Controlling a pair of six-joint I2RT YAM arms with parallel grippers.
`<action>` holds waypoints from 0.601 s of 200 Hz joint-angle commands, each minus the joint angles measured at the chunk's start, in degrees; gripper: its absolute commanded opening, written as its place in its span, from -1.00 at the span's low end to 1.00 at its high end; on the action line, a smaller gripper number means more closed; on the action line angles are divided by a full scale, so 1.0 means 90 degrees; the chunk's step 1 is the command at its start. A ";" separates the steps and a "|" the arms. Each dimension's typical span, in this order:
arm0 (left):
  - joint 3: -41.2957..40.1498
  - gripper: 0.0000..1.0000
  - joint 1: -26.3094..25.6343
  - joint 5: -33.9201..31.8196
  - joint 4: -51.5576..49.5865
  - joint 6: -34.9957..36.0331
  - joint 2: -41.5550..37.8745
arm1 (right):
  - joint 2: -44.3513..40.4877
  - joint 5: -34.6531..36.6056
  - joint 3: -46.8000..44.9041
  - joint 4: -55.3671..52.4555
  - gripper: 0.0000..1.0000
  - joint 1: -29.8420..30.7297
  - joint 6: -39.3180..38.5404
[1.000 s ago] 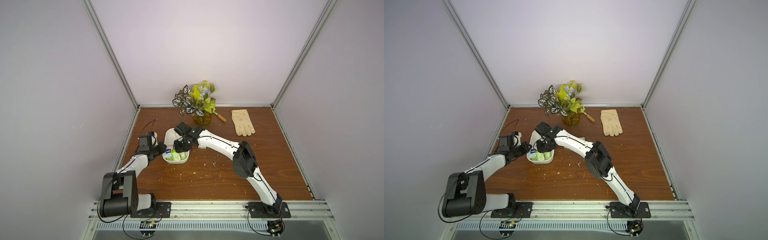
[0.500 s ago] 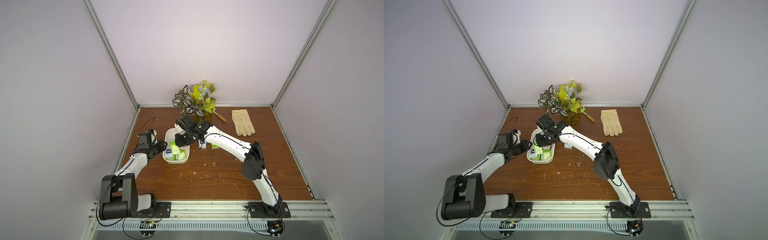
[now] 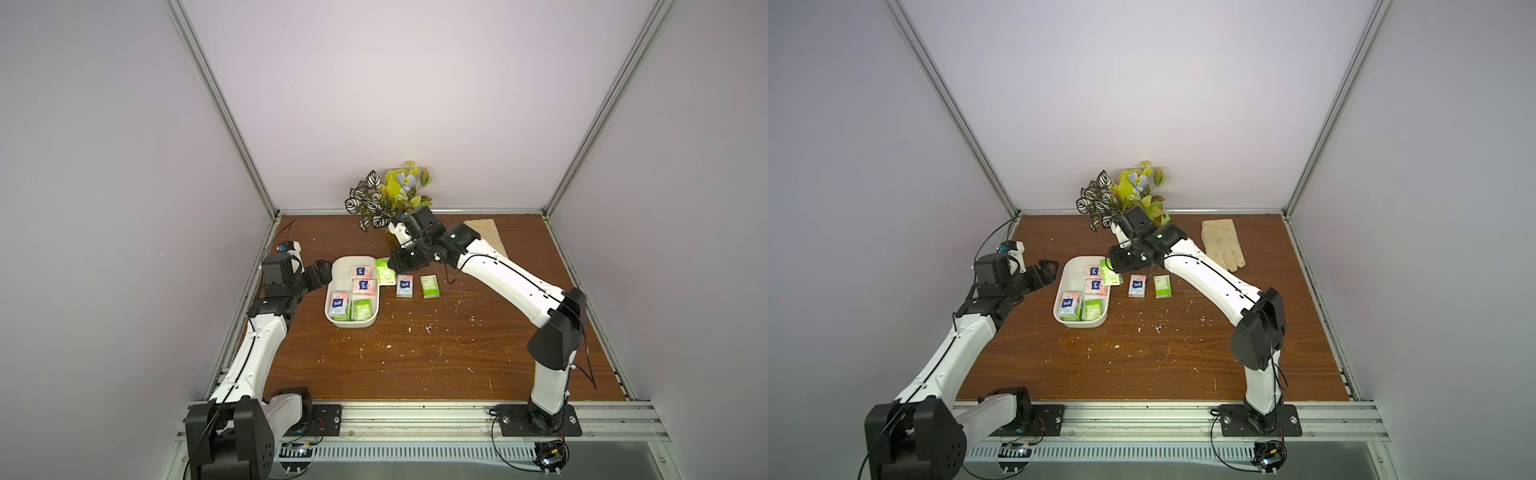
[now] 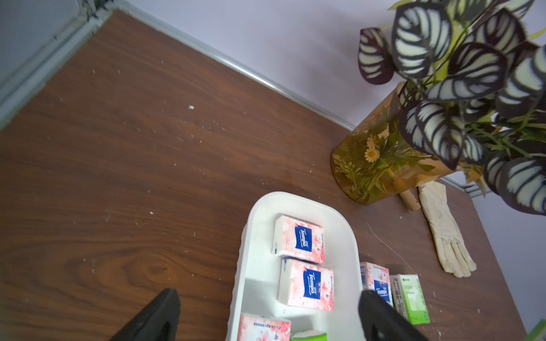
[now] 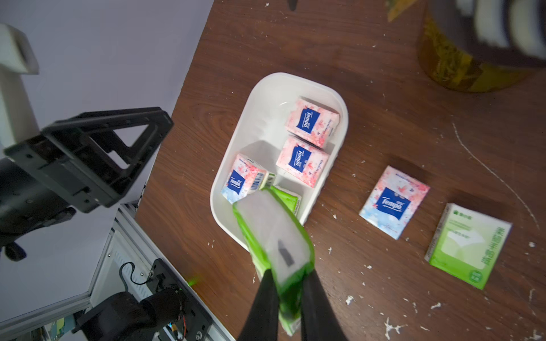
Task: Take the pocket tissues out of the storage box
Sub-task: Pick up the pocket tissues from the storage box, then place the pocket tissues at the center of the board.
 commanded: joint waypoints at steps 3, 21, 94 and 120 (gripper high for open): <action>-0.0129 0.96 0.0061 -0.0302 -0.0037 0.0156 -0.0332 | -0.0699 -0.0526 -0.0651 0.0136 -0.72 -0.0510 -0.0560; -0.0258 0.99 0.0070 -0.0453 -0.0010 0.0181 -0.0517 | -0.1052 -0.0692 -0.1209 0.0117 -0.72 -0.0996 -0.0886; -0.0512 0.99 0.0070 -0.0535 0.0095 0.0165 -0.0585 | -0.1223 -0.1605 -0.2556 -0.0019 -0.74 -0.2826 -0.2162; -0.0581 0.99 0.0064 -0.0577 0.0114 0.0177 -0.0561 | -0.0871 -0.1626 -0.2606 0.0004 -0.74 -0.3237 -0.2407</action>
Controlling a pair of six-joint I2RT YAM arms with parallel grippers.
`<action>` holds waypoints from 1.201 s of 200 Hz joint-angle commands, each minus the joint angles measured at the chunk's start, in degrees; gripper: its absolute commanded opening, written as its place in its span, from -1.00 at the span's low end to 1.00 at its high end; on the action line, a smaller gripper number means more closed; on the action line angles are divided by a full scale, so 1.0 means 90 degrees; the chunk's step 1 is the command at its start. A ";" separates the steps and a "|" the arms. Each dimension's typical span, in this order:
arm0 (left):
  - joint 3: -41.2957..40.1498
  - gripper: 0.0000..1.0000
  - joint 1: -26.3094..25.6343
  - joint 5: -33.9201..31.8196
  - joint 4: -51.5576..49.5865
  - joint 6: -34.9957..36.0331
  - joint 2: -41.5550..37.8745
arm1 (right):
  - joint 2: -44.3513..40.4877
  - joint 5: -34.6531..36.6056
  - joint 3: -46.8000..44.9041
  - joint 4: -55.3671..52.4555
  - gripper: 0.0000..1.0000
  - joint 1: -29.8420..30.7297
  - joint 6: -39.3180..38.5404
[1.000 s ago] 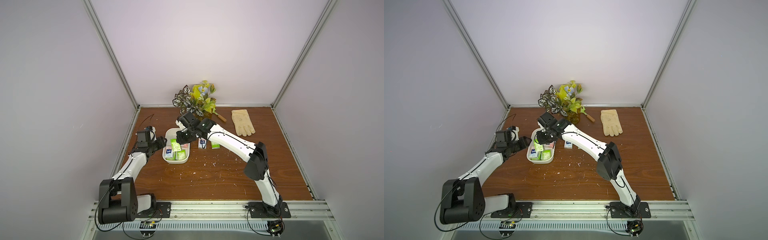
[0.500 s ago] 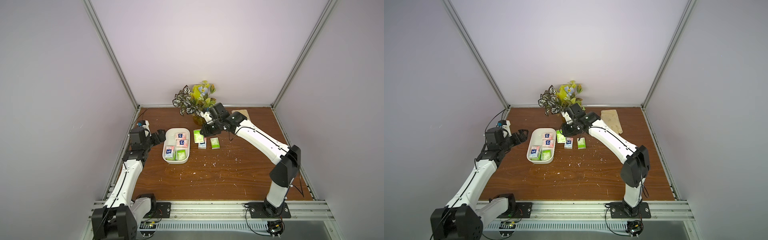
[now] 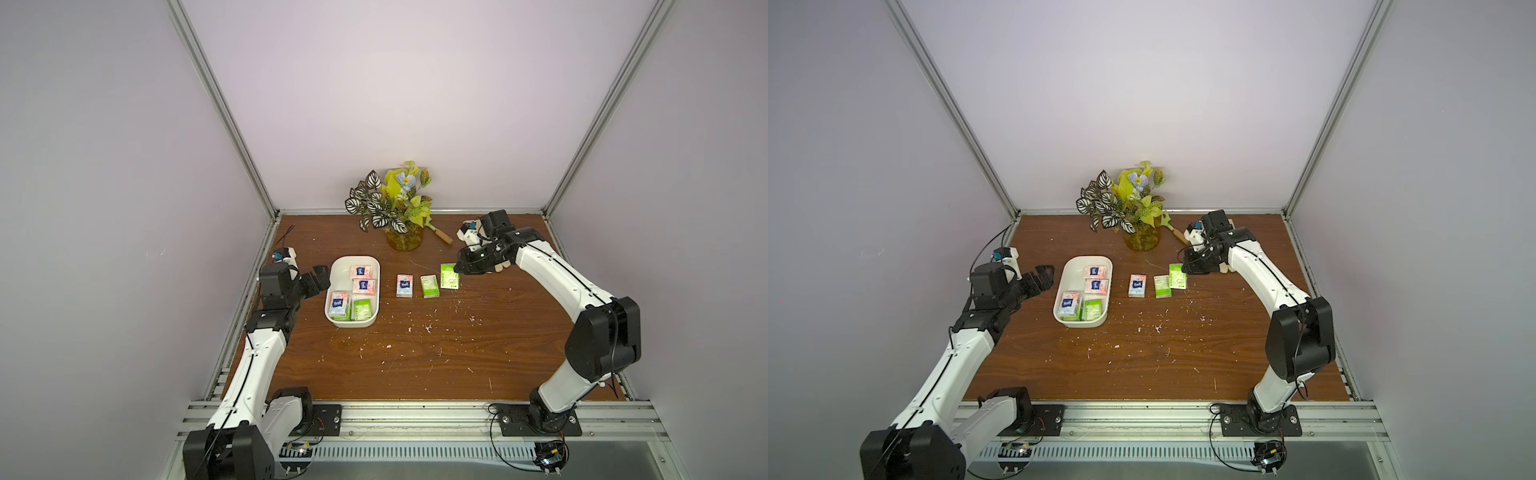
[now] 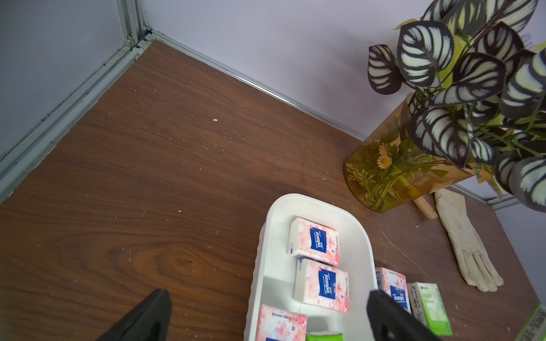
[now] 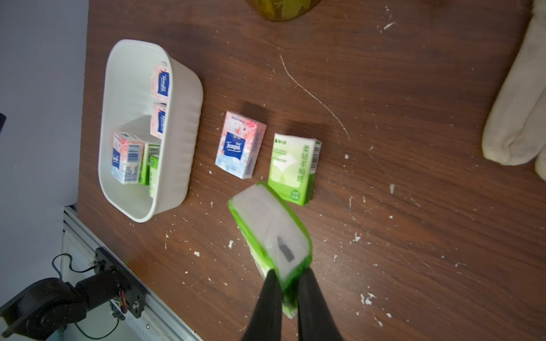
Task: Take the pocket tissues out of the storage box
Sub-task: Place the pocket tissues at the center of the board.
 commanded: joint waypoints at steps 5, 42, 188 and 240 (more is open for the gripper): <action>-0.0102 0.98 0.0065 -0.0113 0.0071 0.0093 0.0034 | 0.0294 -0.0389 0.0002 0.0033 -0.74 -0.0323 -0.0596; -0.0206 0.99 0.0067 -0.0142 0.0115 0.0107 0.0066 | 0.0947 -0.0584 0.0064 0.0143 -0.74 -0.0642 -0.0880; -0.0212 0.99 0.0070 -0.0147 0.0125 0.0200 0.0310 | 0.2603 -0.0658 0.1109 -0.0102 -0.71 -0.0902 -0.1423; -0.0197 0.99 0.0067 -0.0134 0.0134 0.0190 0.0352 | 0.2444 -0.0540 0.1174 0.0128 -0.36 -0.0953 -0.1145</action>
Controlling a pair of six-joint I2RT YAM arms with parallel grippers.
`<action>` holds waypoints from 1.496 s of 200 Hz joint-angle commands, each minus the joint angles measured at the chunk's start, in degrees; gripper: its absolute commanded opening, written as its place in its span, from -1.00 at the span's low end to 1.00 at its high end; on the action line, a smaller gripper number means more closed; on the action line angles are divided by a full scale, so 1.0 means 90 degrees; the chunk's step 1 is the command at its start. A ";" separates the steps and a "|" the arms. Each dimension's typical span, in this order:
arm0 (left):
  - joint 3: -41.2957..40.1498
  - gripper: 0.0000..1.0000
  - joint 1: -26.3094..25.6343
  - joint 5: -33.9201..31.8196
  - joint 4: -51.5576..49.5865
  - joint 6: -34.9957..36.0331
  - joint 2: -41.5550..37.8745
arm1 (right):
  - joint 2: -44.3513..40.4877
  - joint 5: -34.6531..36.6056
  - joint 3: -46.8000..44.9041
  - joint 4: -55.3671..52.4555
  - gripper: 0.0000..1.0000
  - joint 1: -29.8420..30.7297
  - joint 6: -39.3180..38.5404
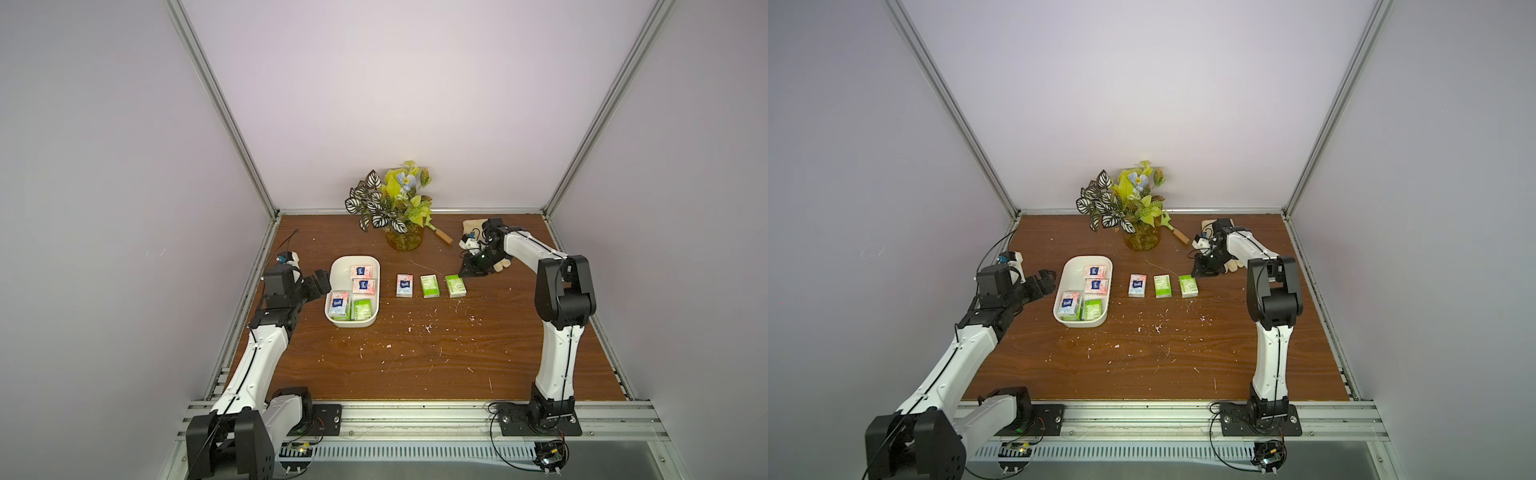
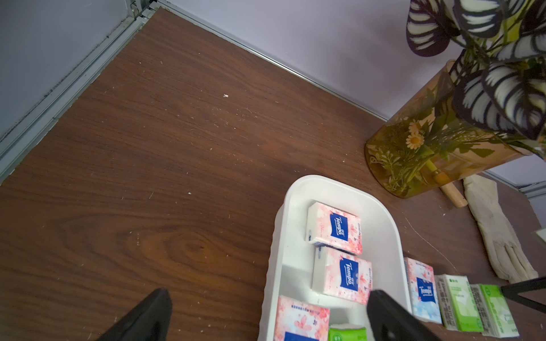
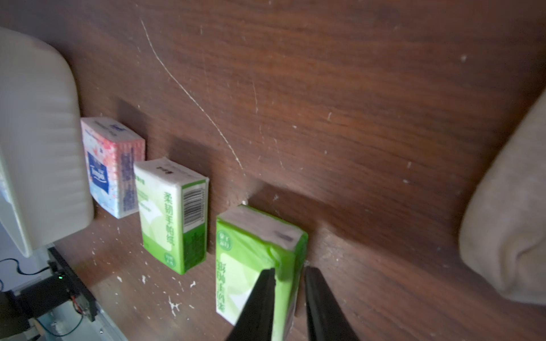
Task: Take the pocket tissues out of the storage box
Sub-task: Place the pocket tissues at the center of the board, then pick up the pocket tissues from the storage box.
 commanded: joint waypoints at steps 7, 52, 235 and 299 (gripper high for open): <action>-0.0018 0.99 0.0066 0.0000 0.0076 0.0034 0.0023 | -0.0307 0.0022 0.0230 0.0062 -0.31 -0.0040 0.0160; -0.0033 0.99 0.0069 0.0170 0.0076 0.0007 0.0036 | -0.1109 0.0145 0.0170 0.0278 -0.02 0.0097 0.0320; -0.0181 0.33 0.0070 0.1310 0.0133 -0.0358 0.1176 | -0.2029 -0.0239 -0.0649 0.3475 0.60 0.3954 0.3699; -0.0351 -0.04 0.0065 0.1227 0.0225 -0.0407 0.1381 | -0.0762 0.0282 0.0527 0.3080 0.66 0.4744 0.3913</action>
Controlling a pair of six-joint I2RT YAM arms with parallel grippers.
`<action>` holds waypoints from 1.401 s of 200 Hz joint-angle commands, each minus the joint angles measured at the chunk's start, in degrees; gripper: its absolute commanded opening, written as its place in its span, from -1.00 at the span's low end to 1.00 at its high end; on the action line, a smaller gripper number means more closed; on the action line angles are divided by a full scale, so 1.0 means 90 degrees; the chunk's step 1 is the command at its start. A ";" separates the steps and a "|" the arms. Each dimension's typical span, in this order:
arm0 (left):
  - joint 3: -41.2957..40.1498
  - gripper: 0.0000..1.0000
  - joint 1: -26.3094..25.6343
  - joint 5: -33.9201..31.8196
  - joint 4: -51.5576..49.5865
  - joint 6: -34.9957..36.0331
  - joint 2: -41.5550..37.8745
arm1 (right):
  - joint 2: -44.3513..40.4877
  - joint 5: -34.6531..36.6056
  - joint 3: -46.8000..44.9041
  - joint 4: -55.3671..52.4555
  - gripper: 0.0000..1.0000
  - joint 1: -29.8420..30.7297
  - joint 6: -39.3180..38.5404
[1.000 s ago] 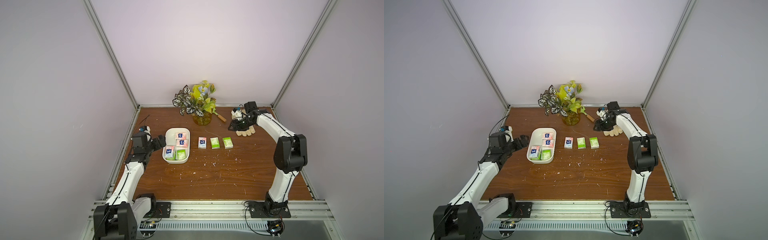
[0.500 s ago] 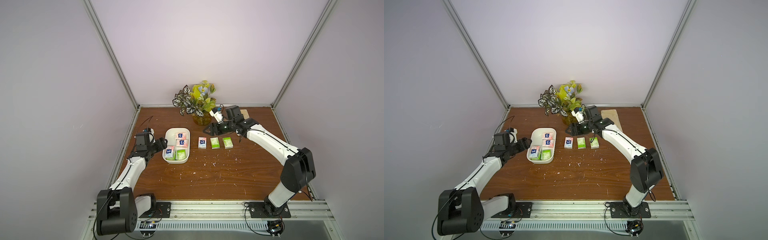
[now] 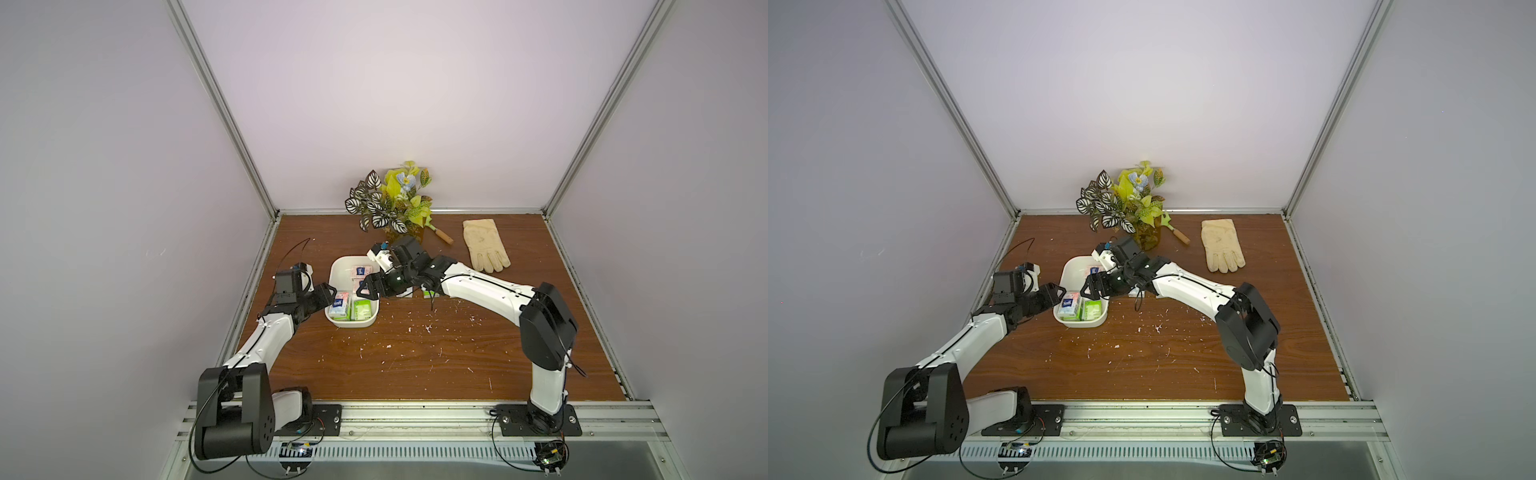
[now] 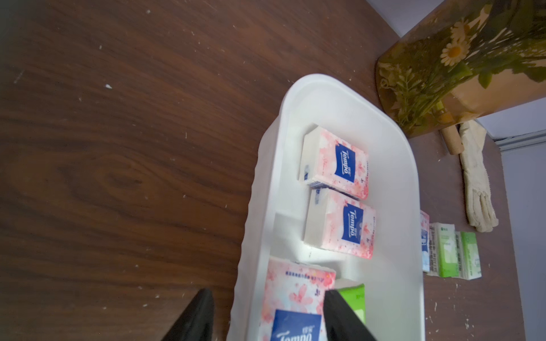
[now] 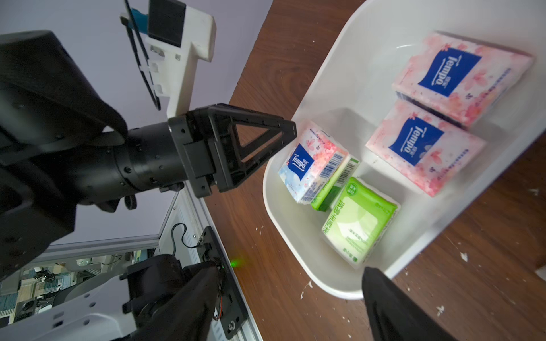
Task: Take the pocket tissues out of the storage box
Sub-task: Pick up the pocket tissues from the storage box.
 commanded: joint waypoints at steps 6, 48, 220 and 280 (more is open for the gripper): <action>-0.0087 -0.08 0.0070 -0.0078 0.0125 -0.0044 0.0096 | 0.0338 0.0409 0.0779 -0.0196 0.64 0.0247 0.0145; -0.0151 -0.27 0.0070 -0.0173 0.0244 -0.0087 0.0158 | 0.1128 0.0746 0.1667 -0.0652 0.44 0.0381 0.0168; -0.0165 -0.83 0.0069 -0.0026 0.0323 -0.0059 0.0326 | 0.2844 0.0597 0.3262 -0.1161 0.22 0.0538 0.0428; -0.0155 -0.91 0.0070 0.0009 0.0338 -0.0058 0.0355 | 0.3021 0.0365 0.3311 -0.1012 0.21 0.0560 0.0598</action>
